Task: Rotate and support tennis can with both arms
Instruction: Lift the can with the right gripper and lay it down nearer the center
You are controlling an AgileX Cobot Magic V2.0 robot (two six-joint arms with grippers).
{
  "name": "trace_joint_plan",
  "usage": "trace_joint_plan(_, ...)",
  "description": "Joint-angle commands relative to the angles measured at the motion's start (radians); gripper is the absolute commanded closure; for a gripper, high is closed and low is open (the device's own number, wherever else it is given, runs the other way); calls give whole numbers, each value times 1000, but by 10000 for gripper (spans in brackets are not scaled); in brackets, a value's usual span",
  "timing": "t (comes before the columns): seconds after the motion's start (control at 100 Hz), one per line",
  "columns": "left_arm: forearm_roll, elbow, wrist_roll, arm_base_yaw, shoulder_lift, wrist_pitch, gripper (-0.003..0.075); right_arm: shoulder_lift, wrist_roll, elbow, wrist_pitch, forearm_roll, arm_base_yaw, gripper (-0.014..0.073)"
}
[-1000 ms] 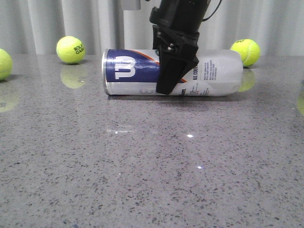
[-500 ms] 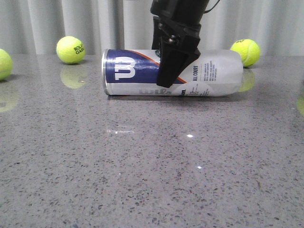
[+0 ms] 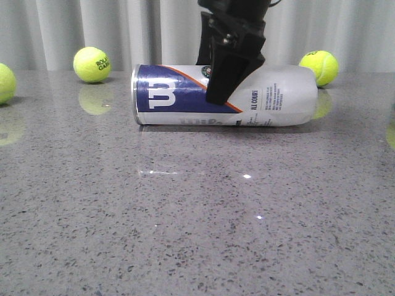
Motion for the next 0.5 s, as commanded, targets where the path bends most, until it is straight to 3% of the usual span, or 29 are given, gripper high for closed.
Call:
trace_joint_plan(0.0,-8,48,-7,0,-38,-83,741,-75,-5,-31,-14,13,-1,-57)
trace_joint_plan(0.49,-8,48,-7,0,-38,-83,741,-99,11,-31,39,13,-1,-57)
